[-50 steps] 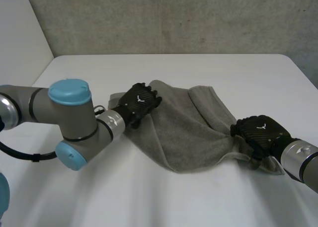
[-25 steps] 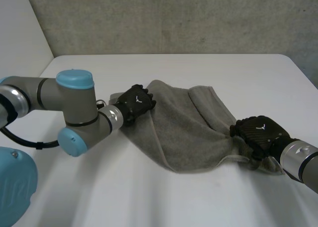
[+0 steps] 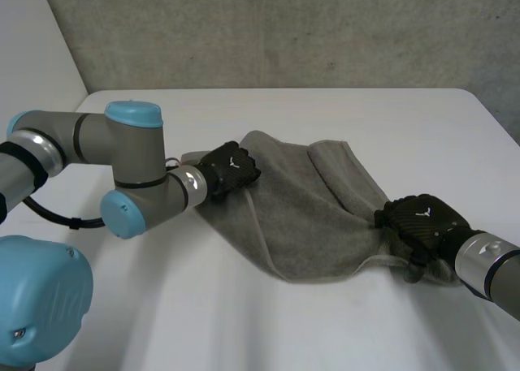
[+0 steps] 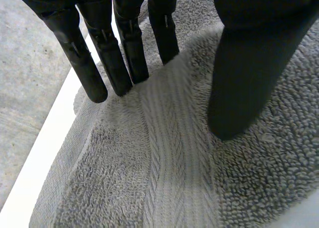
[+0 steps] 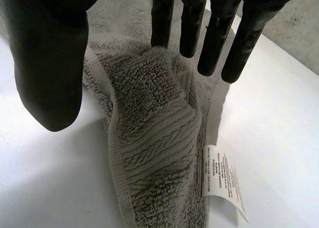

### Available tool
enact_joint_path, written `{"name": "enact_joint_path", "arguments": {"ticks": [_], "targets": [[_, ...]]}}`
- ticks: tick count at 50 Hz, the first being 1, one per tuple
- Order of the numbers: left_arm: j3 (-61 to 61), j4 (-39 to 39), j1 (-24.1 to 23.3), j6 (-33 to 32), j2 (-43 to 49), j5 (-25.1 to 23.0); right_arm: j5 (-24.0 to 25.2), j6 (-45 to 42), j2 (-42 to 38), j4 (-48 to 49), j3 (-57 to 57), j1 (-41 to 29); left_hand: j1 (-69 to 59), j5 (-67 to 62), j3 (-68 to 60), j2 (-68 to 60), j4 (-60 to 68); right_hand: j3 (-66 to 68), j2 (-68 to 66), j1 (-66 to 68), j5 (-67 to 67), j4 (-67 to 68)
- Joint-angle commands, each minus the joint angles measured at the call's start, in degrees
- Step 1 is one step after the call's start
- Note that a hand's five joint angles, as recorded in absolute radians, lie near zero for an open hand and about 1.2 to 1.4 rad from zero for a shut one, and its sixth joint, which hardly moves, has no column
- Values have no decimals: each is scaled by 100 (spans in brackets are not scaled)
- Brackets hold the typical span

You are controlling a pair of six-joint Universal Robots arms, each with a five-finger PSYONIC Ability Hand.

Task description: Fold the towel.

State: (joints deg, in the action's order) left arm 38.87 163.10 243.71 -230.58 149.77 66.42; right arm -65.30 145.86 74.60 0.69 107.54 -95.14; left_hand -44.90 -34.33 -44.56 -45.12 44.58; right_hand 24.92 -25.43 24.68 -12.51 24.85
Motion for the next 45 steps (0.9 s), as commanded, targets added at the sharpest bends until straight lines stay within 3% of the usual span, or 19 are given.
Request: {"name": "enact_joint_path", "arguments": {"ticks": [1, 4, 12, 26, 34, 40, 45], "targets": [[164, -50, 44, -84, -79, 72, 0, 4, -15, 2, 4, -4, -2951, -3008, -2985, -2928, 2983, -356, 408, -332, 115, -349], [410, -24, 36, -206, -193, 81, 0, 4, -15, 2, 4, -4, -3509, -3566, -3543, -3487, 3541, -339, 391, -316, 98, -333], [939, 37, 62, -418, -563, 81, 9, 13, 2, -7, 13, -4, -3510, -3567, -3544, -3488, 3542, -323, 374, -299, 82, -316], [3865, 1110, 598, -225, -2646, 248, -9, 206, 55, -42, 144, -31, -3496, -3553, -3530, -3473, 3528, -490, 542, -466, 249, -483], [4805, 1838, 677, 1083, -3374, 450, -26, 250, 2, 247, 373, -66, -3428, -3485, -3463, -3406, 3460, -441, 493, -417, 200, -434], [5034, 2103, 756, 1560, -3463, 626, -79, 250, -7, 626, 540, -83, -3428, -3485, -3463, -3406, 3460, -390, 442, -366, 149, -383], [5280, 2296, 783, 1823, -3463, 679, -70, 250, 475, 723, 654, -83, -3411, -3468, -3446, -3389, 3443, -390, 442, -366, 149, -383]]}}
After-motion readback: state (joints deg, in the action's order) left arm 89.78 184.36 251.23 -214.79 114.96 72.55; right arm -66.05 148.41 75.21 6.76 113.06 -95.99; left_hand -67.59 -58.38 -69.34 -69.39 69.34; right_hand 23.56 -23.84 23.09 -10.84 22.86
